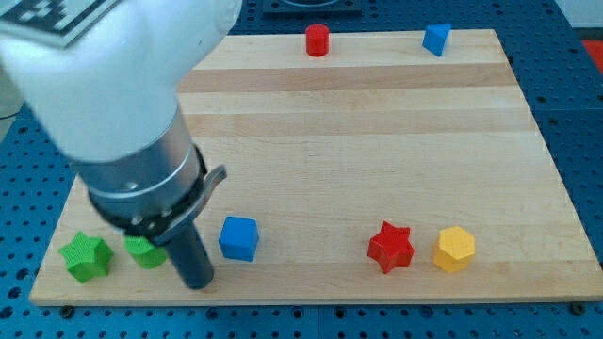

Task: Move the green circle to center left

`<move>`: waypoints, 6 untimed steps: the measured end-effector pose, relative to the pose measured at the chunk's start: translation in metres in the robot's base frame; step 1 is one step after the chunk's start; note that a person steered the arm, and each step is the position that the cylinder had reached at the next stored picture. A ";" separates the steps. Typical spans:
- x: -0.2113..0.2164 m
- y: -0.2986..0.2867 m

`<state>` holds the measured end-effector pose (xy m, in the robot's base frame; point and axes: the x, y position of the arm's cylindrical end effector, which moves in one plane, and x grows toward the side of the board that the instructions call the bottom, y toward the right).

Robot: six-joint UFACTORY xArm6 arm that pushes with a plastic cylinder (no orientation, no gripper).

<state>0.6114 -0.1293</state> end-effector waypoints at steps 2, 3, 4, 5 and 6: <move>-0.024 -0.025; -0.025 -0.038; -0.021 -0.040; -0.021 -0.043; -0.014 -0.058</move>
<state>0.5971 -0.1873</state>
